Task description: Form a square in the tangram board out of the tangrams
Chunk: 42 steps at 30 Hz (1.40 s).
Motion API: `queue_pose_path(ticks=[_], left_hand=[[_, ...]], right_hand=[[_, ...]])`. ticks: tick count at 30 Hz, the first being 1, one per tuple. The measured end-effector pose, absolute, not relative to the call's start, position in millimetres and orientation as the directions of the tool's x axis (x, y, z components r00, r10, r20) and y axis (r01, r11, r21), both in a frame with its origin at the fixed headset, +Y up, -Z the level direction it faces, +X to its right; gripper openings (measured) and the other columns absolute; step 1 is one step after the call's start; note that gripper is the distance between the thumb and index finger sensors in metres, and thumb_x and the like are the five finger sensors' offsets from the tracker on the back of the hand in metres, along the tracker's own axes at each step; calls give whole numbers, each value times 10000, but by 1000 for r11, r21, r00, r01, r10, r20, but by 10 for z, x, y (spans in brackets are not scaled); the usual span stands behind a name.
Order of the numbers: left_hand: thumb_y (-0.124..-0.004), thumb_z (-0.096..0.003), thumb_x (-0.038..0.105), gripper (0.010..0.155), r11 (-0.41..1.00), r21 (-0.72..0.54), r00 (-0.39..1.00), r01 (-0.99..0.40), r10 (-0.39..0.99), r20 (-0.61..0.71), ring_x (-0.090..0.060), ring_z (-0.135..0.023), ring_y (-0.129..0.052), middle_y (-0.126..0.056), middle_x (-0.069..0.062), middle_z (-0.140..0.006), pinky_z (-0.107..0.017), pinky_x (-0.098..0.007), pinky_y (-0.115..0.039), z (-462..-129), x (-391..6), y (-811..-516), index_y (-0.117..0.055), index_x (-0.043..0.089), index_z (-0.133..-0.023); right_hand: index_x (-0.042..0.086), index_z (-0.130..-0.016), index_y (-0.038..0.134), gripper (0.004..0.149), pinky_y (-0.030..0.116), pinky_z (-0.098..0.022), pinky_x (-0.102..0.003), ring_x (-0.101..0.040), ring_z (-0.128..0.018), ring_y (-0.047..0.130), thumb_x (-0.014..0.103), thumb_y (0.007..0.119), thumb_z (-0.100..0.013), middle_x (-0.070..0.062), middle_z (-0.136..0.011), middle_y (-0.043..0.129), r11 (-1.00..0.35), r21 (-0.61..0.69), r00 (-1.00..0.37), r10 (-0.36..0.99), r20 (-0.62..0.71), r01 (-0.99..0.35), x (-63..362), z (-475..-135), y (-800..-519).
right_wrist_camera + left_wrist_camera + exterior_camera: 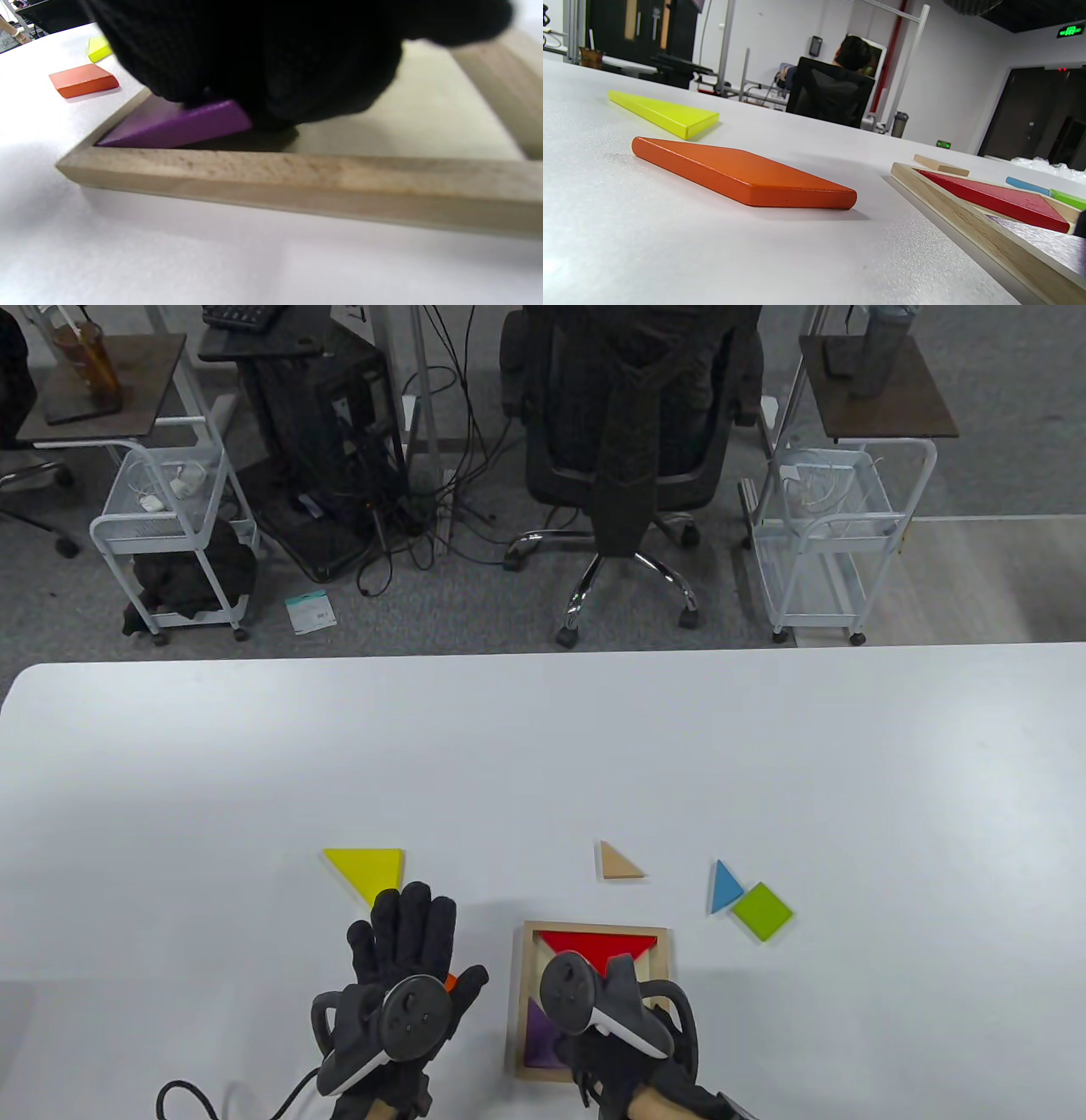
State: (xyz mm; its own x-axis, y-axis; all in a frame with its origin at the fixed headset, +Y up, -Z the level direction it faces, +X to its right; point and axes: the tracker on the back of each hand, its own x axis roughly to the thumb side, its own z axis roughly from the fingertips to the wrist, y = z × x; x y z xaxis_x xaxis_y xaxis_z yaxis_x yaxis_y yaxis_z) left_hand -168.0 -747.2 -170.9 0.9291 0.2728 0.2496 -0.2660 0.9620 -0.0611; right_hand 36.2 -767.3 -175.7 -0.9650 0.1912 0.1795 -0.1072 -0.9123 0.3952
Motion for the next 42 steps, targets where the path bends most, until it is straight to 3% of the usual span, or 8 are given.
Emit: queue_pose_path(ticks=[17,21,24,27,29,31,35,42], left_hand=[[-509,-578,580,774,964,-79,938,-255,266,221,-537,-1049,-145,-120,-244,-1179,-696,-708,-195,-1721,-1700,-7466,-259,127,-1153],[-511,-576,581,776,962,-94,941,-255,270,206,-535,-1049,-131,-110,-242,-1179,-693,-709,-182,-1750,-1768,-7463,-255,131,-1153],[-519,-575,580,776,959,-109,940,-263,280,196,-529,-1047,-112,-95,-233,-1179,-693,-707,-171,-1773,-1830,-7457,-251,138,-1153],[-531,-573,577,776,955,-118,936,-272,291,199,-524,-1047,-104,-96,-222,-1181,-695,-701,-162,-1797,-1902,-7452,-254,143,-1153],[-533,-573,571,767,949,-155,929,-275,304,213,-515,-1051,-106,-98,-214,-1183,-706,-695,-176,-1818,-1938,-7462,-256,152,-1152],[-538,-573,567,762,939,-186,922,-288,325,211,-506,-1048,-90,-91,-200,-1184,-708,-689,-164,-1834,-1968,-7488,-254,160,-1151],[-560,-568,560,760,937,-240,922,-255,311,231,-498,-1046,-84,-89,-189,-1183,-713,-683,-164,-1863,-1997,-7530,-259,171,-1147],[-723,-545,475,789,911,-411,919,-45,199,341,-492,-1078,-181,-119,-176,-1184,-763,-678,-304,-1895,-1936,-7620,-248,240,-1129]], right_hand=[[197,-750,859,440,800,-230,-296,-246,-344,922,354,866,-339,-47,-646,922,-956,295,-948,93,305,1,326,-1575,-7706],[196,-823,810,541,805,-342,-377,-326,-497,904,397,859,-323,-108,-772,853,-954,300,-944,123,307,-27,416,-1595,-7618],[240,-944,665,678,717,-552,-459,-381,-782,764,489,791,-326,-121,-977,657,-968,236,-961,140,237,-83,639,-1668,-7392],[343,-1039,409,797,449,-765,-521,-364,-1037,331,550,720,-336,-43,-1120,249,-969,155,-972,211,101,-194,1041,-1747,-7201],[428,-1035,248,829,295,-801,-499,-324,-1031,45,578,678,-342,10,-1085,-26,-953,176,-965,257,39,-247,1330,-1797,-7204],[453,-1016,154,855,201,-812,-502,-277,-1000,-107,592,659,-340,57,-1038,-144,-937,165,-951,296,-87,-307,1646,-1835,-7292],[499,-970,58,870,83,-821,-489,-182,-949,-251,608,643,-334,135,-979,-240,-920,184,-923,301,-241,-347,2027,-1966,-7449],[528,-946,24,883,37,-825,-481,-146,-930,-293,629,632,-313,162,-957,-271,-943,165,-931,236,-278,-289,2067,-1969,-7482]])
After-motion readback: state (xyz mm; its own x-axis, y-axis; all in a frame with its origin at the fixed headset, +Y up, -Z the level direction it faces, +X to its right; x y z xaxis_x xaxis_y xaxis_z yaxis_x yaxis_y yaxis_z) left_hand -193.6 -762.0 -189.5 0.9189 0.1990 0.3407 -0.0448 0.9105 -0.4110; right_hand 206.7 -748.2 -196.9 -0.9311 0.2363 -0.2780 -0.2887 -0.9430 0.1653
